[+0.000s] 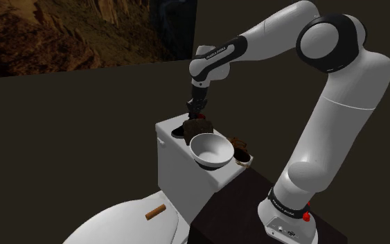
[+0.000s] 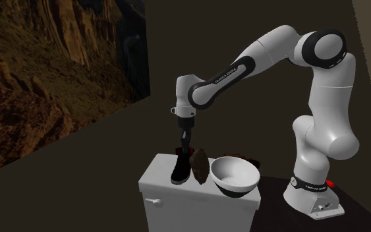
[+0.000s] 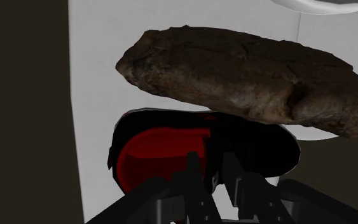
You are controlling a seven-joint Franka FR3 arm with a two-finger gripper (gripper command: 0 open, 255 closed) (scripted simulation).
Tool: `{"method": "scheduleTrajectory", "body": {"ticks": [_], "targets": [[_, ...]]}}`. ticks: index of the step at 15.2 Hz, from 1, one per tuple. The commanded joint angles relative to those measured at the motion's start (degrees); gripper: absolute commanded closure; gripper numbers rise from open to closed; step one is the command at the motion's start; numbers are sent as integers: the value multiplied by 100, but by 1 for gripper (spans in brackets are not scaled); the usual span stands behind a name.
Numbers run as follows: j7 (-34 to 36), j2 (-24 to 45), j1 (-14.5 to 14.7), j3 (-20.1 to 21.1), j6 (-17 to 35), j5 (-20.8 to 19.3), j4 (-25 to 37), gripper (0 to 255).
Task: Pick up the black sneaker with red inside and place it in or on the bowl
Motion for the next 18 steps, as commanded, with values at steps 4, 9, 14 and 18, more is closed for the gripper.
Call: {"method": "scheduleTrajectory", "body": {"ticks": [4,9,14,18], "targets": [[0,0,0,0,0,0,-1,255],[25,-76,1,-2,-145,-25,70,255],[82,-250,2,-4,-512,-79,269,255],[123,-367,2,-5,-808,-115,451,255]]}}
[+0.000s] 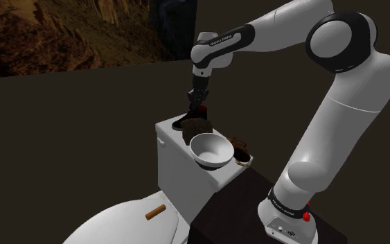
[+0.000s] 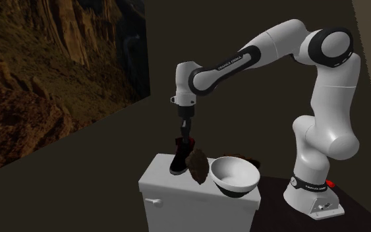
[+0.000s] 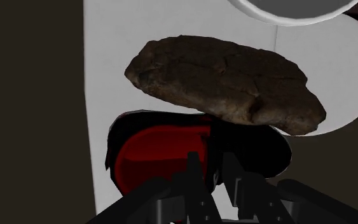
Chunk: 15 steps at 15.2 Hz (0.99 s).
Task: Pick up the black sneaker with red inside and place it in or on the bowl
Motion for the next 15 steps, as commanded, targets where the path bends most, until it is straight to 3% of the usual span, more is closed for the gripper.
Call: {"method": "scheduleTrajectory", "body": {"ticks": [1,15], "targets": [[15,-66,-2,-2,-155,-18,93,255],[123,-311,-2,2,-1203,-91,904,255]]}}
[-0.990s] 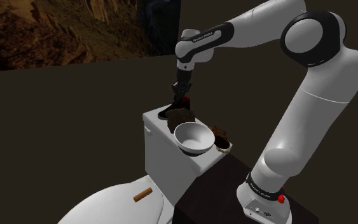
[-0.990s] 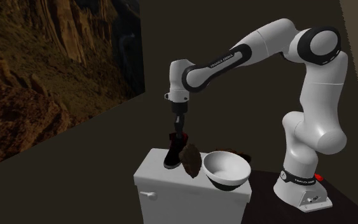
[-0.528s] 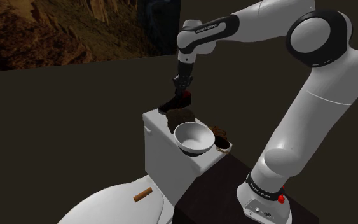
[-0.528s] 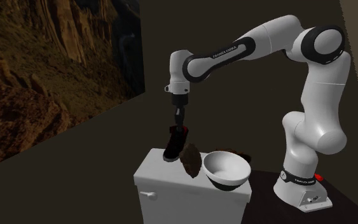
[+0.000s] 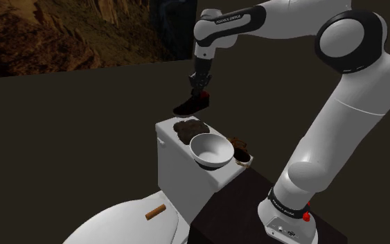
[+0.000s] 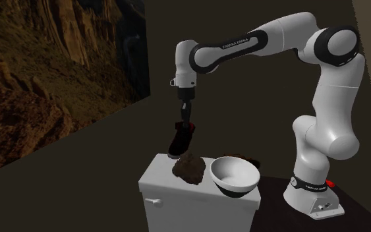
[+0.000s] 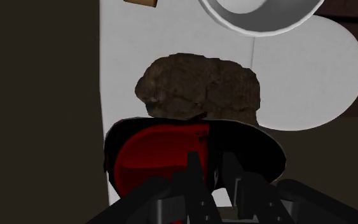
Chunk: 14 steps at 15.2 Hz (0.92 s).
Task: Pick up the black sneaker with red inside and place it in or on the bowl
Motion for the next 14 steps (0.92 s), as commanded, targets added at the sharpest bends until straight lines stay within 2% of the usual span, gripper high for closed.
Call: {"method": "scheduleTrajectory", "body": {"ticks": [1,6,14], "targets": [[17,-26,1,2,-169,-7,147,255],[43,-49,1,2,-518,-17,474,255],[554,-1789,128,300,-791,-175,-948,255]]}}
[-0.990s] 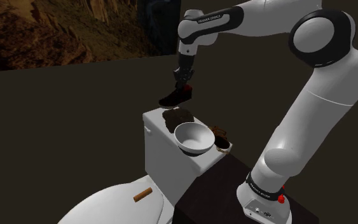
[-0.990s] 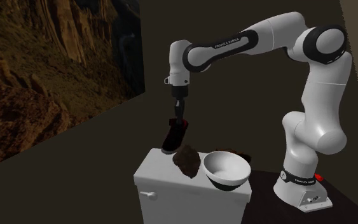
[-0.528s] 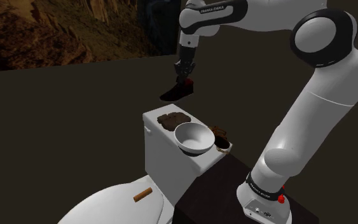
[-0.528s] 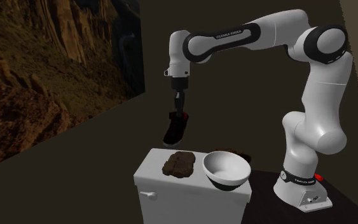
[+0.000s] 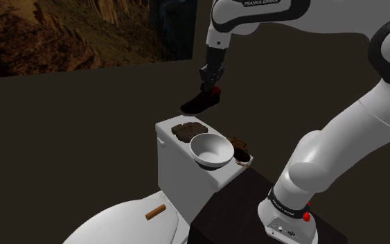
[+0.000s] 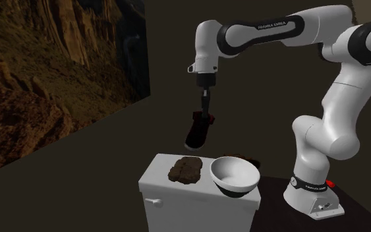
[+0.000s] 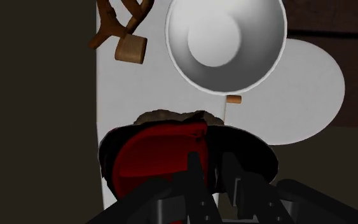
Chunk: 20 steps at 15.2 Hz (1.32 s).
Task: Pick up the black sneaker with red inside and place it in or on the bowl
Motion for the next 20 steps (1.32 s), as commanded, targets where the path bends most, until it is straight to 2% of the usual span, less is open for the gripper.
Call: {"method": "scheduleTrajectory", "body": {"ticks": [1,10,20], "targets": [[157,-430,34,106,-101,-8,-315,255],[766,-2321,161,573,-970,153,-1300,255],[715,-2460,152,581,-249,159,-2162,255]]}}
